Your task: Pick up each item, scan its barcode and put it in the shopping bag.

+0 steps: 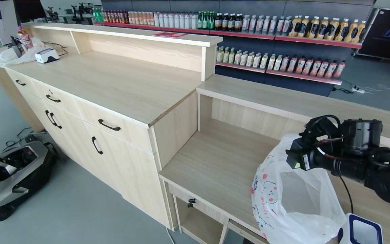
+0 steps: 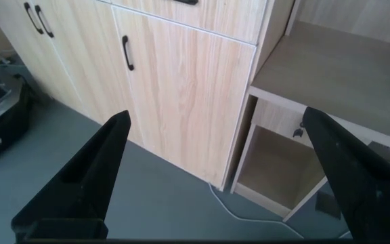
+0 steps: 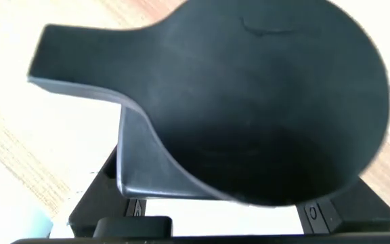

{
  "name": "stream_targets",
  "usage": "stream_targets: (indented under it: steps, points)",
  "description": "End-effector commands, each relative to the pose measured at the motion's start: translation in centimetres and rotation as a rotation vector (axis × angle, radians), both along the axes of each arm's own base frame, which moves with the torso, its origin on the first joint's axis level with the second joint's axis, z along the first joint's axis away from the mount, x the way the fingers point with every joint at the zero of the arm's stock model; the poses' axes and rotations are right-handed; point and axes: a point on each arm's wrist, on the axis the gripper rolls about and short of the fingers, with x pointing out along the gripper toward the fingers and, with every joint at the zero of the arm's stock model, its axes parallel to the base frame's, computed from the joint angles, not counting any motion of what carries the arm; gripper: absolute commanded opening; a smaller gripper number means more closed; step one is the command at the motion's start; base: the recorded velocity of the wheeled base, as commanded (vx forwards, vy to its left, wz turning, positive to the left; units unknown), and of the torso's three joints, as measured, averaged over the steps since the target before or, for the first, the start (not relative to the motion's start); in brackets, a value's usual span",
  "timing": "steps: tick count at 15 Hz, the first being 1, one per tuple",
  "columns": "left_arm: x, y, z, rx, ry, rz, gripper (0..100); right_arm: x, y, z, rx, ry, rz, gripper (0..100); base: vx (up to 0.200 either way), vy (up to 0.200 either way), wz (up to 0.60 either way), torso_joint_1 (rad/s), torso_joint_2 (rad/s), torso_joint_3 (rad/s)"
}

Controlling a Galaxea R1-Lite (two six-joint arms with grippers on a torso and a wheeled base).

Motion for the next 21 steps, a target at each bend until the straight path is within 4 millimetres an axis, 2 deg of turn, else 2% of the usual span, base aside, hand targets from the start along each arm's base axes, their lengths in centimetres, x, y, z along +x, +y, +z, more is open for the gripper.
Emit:
stream_targets:
  steps: [1,3,7,9,12,21]
  points:
    - [0.0,0.0,0.0,-0.001,0.001,-0.001,100,2.3,-0.7,-4.6,0.021,0.062,0.062,0,0.000,0.000,0.00,0.000,0.00,0.000]
    - [0.0,0.0,0.0,-0.001,0.001,-0.001,100,3.4,-1.7,-6.5,-0.003,0.064,0.095,0,0.000,0.000,0.00,0.000,0.00,0.000]
    - [0.0,0.0,0.0,-0.001,0.000,-0.001,100,5.8,-2.9,-8.6,-0.003,0.047,0.116,0,0.000,0.000,0.00,0.000,0.00,0.000]
    - [0.0,0.0,0.0,-0.001,0.001,-0.001,100,6.0,-3.4,-9.2,-0.007,0.055,0.106,0,0.000,0.000,0.00,0.000,0.00,0.000]
    - [0.0,0.0,0.0,-0.001,0.001,-0.001,100,6.1,-4.4,-11.4,-0.029,0.094,0.090,0,0.000,0.000,0.00,0.000,0.00,0.000]
    - [0.0,0.0,0.0,-0.001,0.001,-0.001,100,7.2,-4.2,-15.0,0.001,0.076,0.204,0,0.000,0.000,0.00,0.000,0.00,0.000]
